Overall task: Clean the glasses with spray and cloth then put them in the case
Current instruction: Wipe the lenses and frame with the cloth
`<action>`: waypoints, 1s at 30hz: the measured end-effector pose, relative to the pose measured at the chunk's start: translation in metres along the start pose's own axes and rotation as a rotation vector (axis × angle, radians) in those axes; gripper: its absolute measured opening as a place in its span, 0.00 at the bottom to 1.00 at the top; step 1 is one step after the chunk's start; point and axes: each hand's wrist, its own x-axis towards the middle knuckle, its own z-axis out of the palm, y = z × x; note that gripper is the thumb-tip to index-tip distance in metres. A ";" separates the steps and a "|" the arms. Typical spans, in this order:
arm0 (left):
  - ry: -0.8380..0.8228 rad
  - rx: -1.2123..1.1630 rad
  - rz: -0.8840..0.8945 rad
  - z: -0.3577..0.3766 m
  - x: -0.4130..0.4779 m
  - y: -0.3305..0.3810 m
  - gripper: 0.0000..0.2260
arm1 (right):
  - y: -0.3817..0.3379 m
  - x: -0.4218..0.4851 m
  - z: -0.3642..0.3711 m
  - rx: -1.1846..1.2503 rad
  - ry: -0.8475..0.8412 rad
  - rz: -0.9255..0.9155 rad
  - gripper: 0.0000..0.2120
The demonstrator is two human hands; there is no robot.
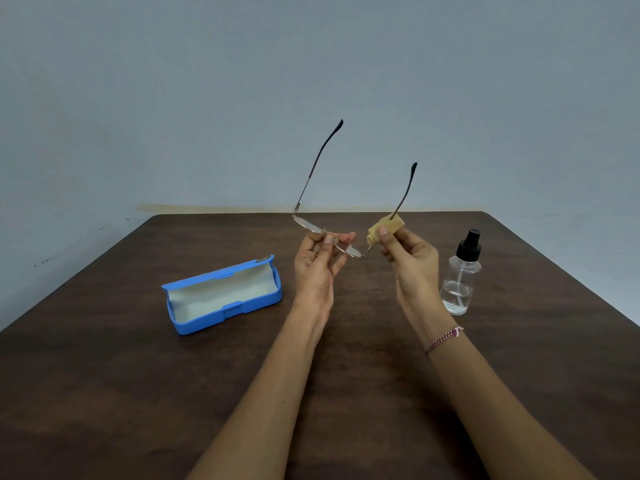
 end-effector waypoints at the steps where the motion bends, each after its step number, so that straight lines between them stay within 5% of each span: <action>1: -0.008 0.001 -0.002 0.000 0.000 0.000 0.05 | 0.001 -0.002 0.000 -0.028 -0.013 -0.001 0.06; 6: -0.014 0.038 0.007 0.003 0.000 -0.005 0.06 | 0.010 -0.010 0.009 -0.216 -0.115 -0.051 0.07; 25: 0.064 -0.024 0.028 -0.005 0.004 0.005 0.05 | 0.003 -0.001 0.001 -0.083 -0.164 0.019 0.07; 30: 0.061 -0.043 0.028 -0.007 0.005 0.007 0.05 | 0.012 -0.008 0.004 -0.218 -0.210 0.048 0.07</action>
